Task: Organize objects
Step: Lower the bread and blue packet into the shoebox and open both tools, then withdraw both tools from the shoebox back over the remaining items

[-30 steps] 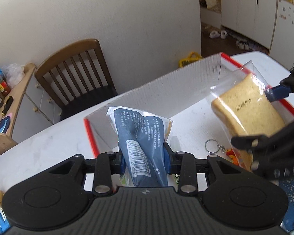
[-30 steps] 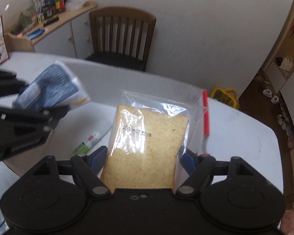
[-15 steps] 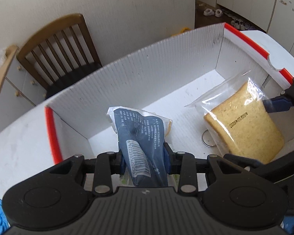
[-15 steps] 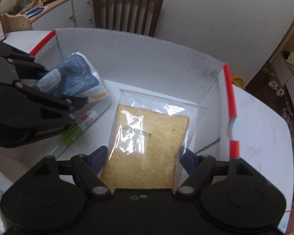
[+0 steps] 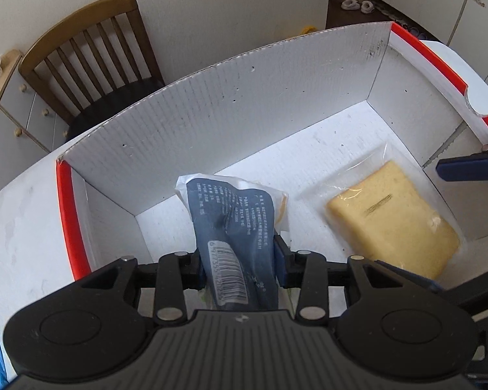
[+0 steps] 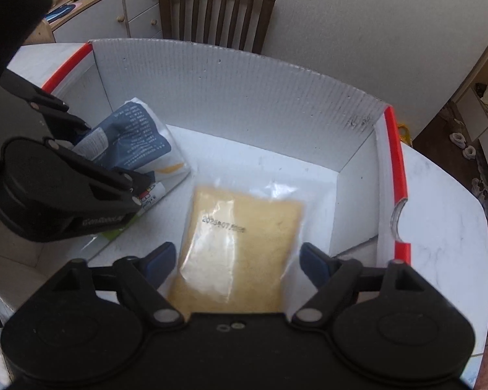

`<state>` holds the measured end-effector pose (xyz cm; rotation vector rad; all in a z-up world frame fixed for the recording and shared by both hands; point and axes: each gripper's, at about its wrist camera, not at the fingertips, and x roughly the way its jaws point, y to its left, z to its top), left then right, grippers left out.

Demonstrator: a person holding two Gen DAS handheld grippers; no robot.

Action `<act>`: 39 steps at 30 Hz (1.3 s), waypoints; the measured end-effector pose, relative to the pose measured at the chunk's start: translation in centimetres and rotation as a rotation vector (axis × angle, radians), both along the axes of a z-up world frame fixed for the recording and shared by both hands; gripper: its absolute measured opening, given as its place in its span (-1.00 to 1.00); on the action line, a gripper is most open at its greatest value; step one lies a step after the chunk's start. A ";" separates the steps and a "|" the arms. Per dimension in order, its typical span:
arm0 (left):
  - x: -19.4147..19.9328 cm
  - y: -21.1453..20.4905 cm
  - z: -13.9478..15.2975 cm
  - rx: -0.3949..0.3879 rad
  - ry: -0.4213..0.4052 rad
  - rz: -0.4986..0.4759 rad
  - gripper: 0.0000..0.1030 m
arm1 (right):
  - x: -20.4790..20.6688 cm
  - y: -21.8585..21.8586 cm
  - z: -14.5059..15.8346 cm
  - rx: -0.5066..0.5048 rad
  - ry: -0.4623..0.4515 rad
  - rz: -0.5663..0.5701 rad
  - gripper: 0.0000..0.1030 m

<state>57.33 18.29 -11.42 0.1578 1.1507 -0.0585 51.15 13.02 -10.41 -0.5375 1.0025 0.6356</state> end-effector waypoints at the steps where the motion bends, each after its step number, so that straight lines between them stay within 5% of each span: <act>1: 0.0 0.0 0.0 -0.001 0.001 0.003 -0.26 | 0.0 -0.1 0.1 0.004 -0.003 -0.001 0.72; 12: -1.0 -0.9 1.0 -0.015 -0.033 -0.022 0.22 | -0.4 -1.6 1.0 0.038 -0.019 -0.009 0.85; 39: -8.9 -2.0 11.4 -0.051 -0.217 0.043 0.23 | -5.1 -7.9 9.4 0.213 -0.093 -0.028 0.94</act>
